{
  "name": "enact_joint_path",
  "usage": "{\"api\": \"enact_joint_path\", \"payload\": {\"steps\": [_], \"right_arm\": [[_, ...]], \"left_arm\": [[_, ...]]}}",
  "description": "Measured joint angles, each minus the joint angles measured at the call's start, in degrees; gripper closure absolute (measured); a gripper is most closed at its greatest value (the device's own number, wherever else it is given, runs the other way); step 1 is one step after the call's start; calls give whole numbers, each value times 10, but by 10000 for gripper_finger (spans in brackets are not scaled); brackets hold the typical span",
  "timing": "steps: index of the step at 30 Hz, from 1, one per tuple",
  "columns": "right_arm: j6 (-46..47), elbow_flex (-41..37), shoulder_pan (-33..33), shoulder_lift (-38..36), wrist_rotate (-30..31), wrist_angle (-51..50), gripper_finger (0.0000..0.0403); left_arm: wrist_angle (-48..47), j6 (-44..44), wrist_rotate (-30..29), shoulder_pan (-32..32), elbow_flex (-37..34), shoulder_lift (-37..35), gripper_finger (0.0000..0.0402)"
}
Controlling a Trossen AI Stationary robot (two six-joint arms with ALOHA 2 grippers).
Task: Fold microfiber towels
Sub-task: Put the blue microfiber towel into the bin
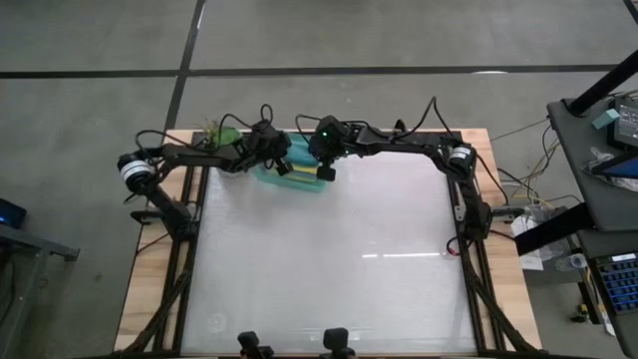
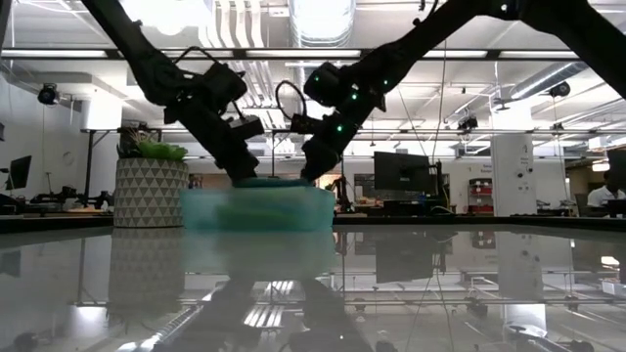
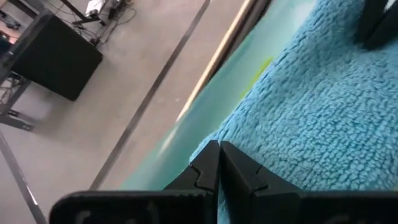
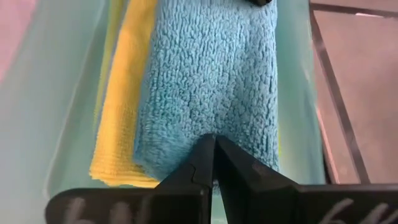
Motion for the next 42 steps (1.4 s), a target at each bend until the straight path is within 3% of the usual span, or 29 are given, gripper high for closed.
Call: {"api": "enact_joint_path", "payload": {"steps": [11, 16, 19, 31, 42], "right_arm": [[0, 3, 0, -54, 1, -8, 390], [10, 3, -2, -47, 1, 15, 390], [18, 3, -4, -29, 1, 21, 390], [26, 2, -6, 24, 0, 32, 390], [32, 2, 1, -22, 1, 0, 390]], "left_arm": [[-36, 13, -4, 0, 0, -74, 402], [-40, 13, 68, 0, -1, -81, 402], [-50, 12, 79, -1, -1, -74, 402], [-73, -2, 66, -1, -1, -6, 402], [-105, -2, 49, -1, 0, -52, 402]]}}
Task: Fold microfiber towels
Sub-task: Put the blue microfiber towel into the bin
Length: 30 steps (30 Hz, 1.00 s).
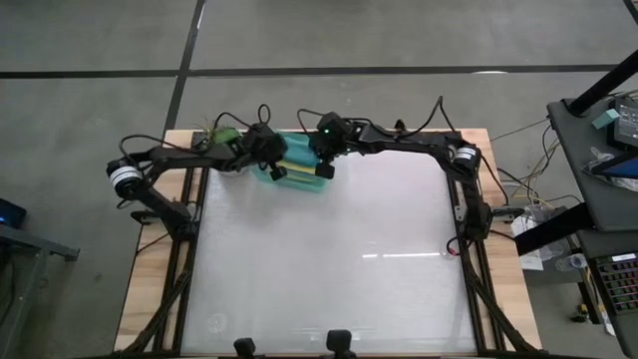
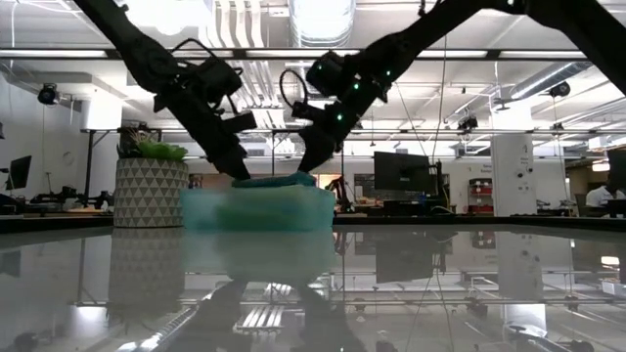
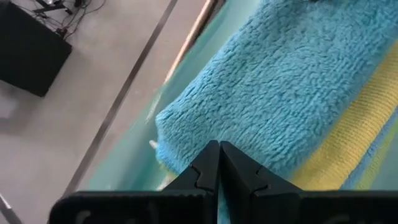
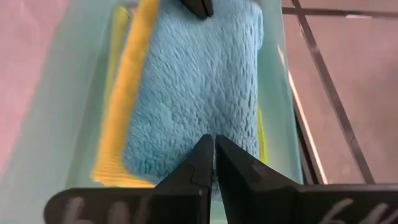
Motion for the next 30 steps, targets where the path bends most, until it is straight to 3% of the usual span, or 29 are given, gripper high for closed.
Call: {"api": "enact_joint_path", "payload": {"steps": [11, 16, 30], "right_arm": [[15, -4, 16, -29, -1, -15, 390], [22, -7, 21, -6, -7, -2, 390], [23, -8, 23, 23, -17, -1, 390]], "left_arm": [[-58, 4, 3, 0, -1, -68, 402], [-59, 4, 37, 0, -1, -48, 402], [-89, 1, 24, 0, 1, 1, 402]]}}
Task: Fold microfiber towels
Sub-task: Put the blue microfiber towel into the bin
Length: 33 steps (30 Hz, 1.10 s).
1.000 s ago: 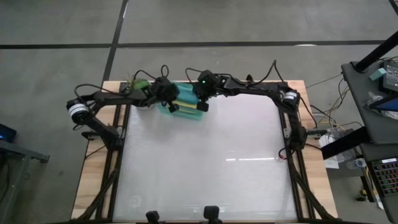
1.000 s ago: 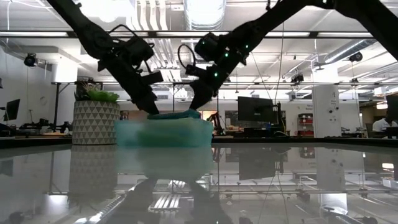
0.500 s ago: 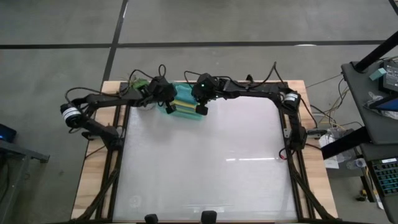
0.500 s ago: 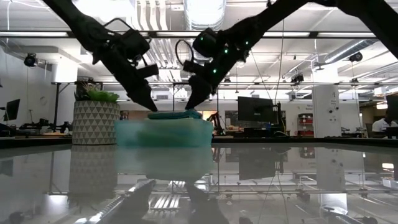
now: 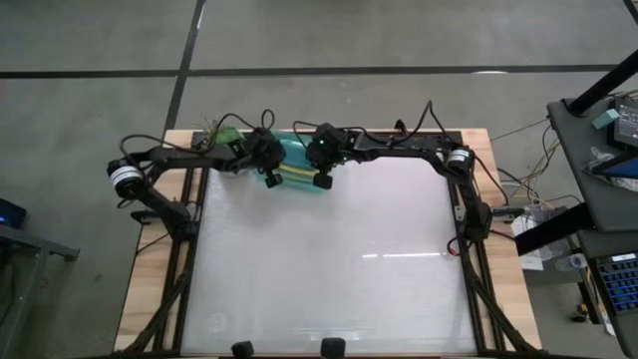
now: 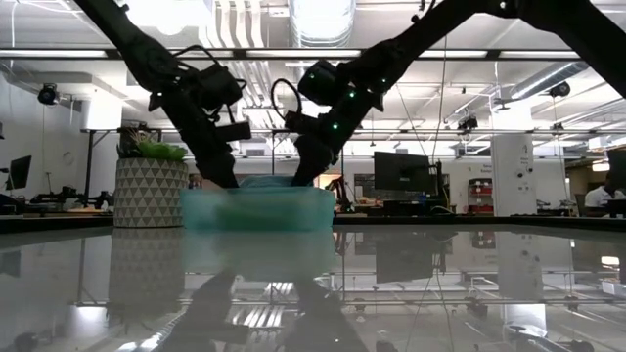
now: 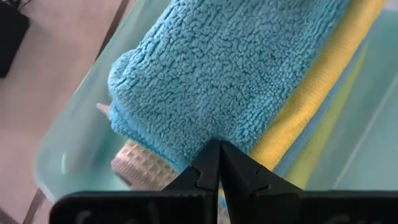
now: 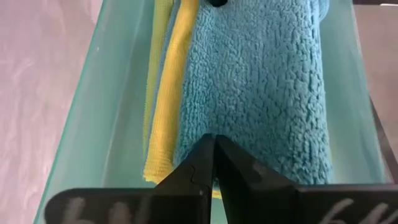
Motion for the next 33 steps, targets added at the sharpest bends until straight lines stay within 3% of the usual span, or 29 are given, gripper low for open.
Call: {"api": "enact_joint_path", "payload": {"steps": [13, 18, 26, 33], "right_arm": [[-6, 0, 0, -41, 4, -21, 390], [-25, 0, -1, -56, 36, -21, 390], [-30, 0, -23, -57, 63, -15, 390], [-20, 0, -28, -28, 60, 3, 390]], "left_arm": [[-8, 2, -17, 0, 0, -63, 402], [43, 6, -17, 1, 0, -72, 402], [190, 45, -17, 10, 0, -31, 402], [202, 45, -17, 17, 0, 27, 402]]}}
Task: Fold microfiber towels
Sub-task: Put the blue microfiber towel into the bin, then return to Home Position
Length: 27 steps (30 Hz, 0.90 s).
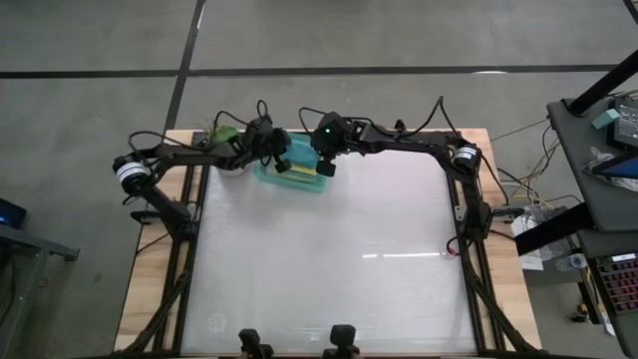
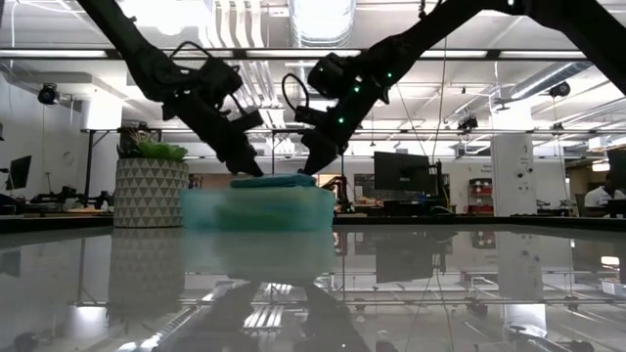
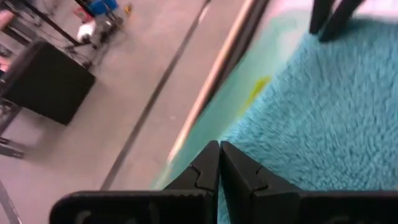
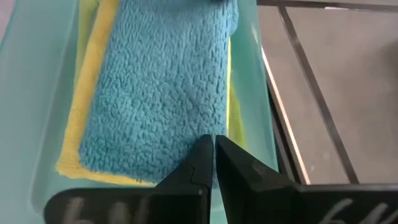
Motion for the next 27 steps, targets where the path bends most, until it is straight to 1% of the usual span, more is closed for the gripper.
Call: {"api": "enact_joint_path", "payload": {"steps": [2, 4, 7, 15, 22, 27], "right_arm": [[0, 0, 0, 7, -2, 7, 390], [-1, 0, 0, 15, -3, 8, 390], [0, -1, 0, 27, -3, 7, 390], [-4, -1, 0, 30, -1, 5, 390], [6, -1, 0, -2, 3, -17, 390], [13, -1, 4, -31, 9, -41, 390]], "left_arm": [[-3, 0, -7, 0, 0, 13, 402], [-10, 0, -28, 0, 0, 22, 402], [-34, 0, -43, 0, 0, 25, 402], [-56, 0, -45, 0, 0, 17, 402], [-66, -1, -47, -1, 0, -14, 402], [-102, -31, -47, -15, 0, -65, 402]]}}
